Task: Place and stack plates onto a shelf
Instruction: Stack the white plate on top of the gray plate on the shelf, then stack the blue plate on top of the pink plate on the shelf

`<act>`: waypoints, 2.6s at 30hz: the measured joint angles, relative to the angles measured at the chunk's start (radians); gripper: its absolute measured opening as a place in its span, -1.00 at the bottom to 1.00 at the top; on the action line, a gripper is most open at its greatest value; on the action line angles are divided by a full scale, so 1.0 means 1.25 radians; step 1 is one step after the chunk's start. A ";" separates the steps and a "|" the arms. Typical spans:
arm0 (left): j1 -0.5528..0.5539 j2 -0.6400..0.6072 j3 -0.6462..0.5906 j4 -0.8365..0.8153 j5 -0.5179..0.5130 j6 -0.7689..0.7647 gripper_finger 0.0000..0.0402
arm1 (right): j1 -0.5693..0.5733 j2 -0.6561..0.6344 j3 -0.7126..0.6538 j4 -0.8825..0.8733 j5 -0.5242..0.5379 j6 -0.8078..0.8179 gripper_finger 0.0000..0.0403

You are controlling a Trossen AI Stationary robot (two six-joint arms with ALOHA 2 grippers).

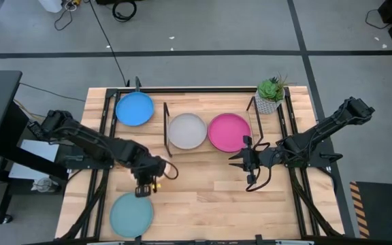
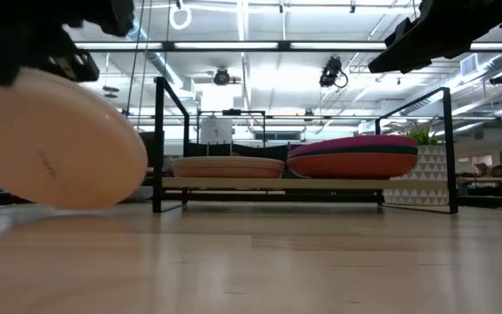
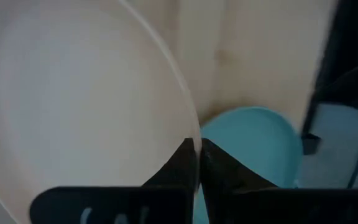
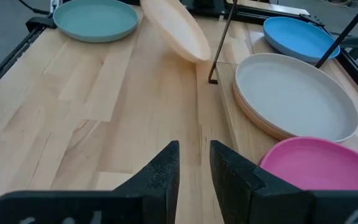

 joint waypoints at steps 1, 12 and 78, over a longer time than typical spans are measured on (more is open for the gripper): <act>-0.011 0.000 0.001 0.013 0.005 -0.001 -0.91 | 0.000 0.000 0.000 0.000 0.000 0.000 -0.53; -0.027 0.000 0.003 0.326 -0.190 0.254 -0.91 | 0.000 0.000 0.000 0.001 0.000 0.000 -0.53; 0.349 -0.298 -0.253 0.139 -0.669 0.163 -0.29 | -0.002 0.000 0.000 0.053 -0.001 -0.039 -0.53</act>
